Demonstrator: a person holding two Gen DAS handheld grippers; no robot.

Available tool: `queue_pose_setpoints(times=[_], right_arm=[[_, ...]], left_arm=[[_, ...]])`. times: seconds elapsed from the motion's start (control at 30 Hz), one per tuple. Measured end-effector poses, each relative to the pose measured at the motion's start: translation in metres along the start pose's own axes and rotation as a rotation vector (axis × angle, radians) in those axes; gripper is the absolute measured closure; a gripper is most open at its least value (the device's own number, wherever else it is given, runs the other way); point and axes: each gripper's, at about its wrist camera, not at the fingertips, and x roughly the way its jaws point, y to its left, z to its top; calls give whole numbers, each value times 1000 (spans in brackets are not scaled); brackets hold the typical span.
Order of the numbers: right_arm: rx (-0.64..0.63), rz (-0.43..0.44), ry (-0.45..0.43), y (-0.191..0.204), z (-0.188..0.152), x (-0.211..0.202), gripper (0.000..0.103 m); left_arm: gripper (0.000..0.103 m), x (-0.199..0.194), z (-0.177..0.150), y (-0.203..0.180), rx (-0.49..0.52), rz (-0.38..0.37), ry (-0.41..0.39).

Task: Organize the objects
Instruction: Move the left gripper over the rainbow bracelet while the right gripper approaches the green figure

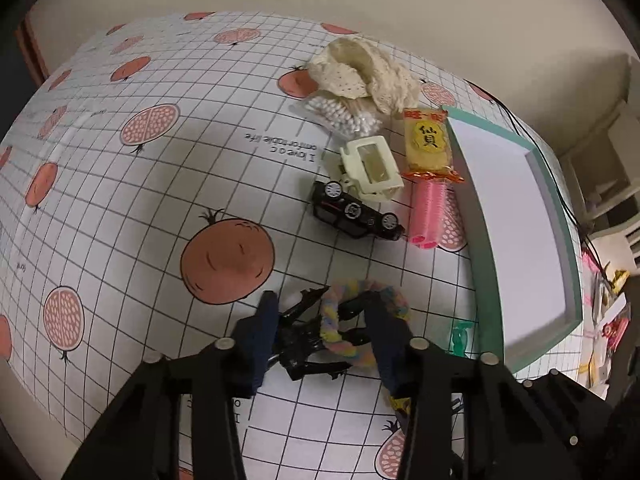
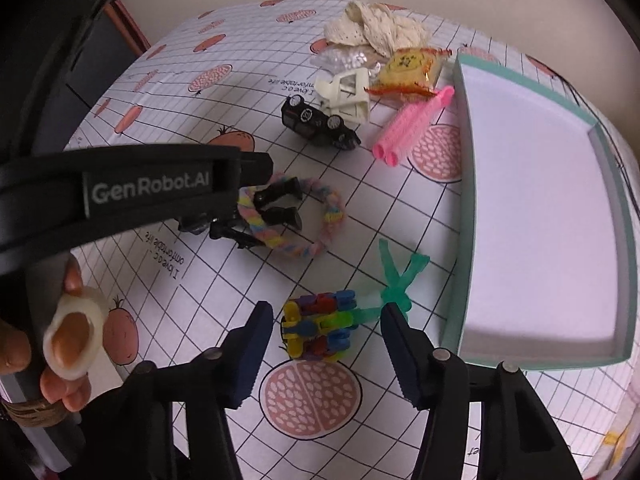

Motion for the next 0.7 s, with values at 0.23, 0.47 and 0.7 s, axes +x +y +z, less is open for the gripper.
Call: queue_pose_setpoints(times=[0.23, 0.47, 0.7], right_arm=[[-4, 7, 20, 4, -2, 5, 44], [-12, 5, 24, 7, -2, 6, 44], [-10, 6, 30, 9, -1, 8, 44]], left_arm=[[71, 6, 2, -3, -4, -22, 18], [80, 11, -2, -1, -13, -25, 35], [83, 18, -3, 3, -32, -17, 47]])
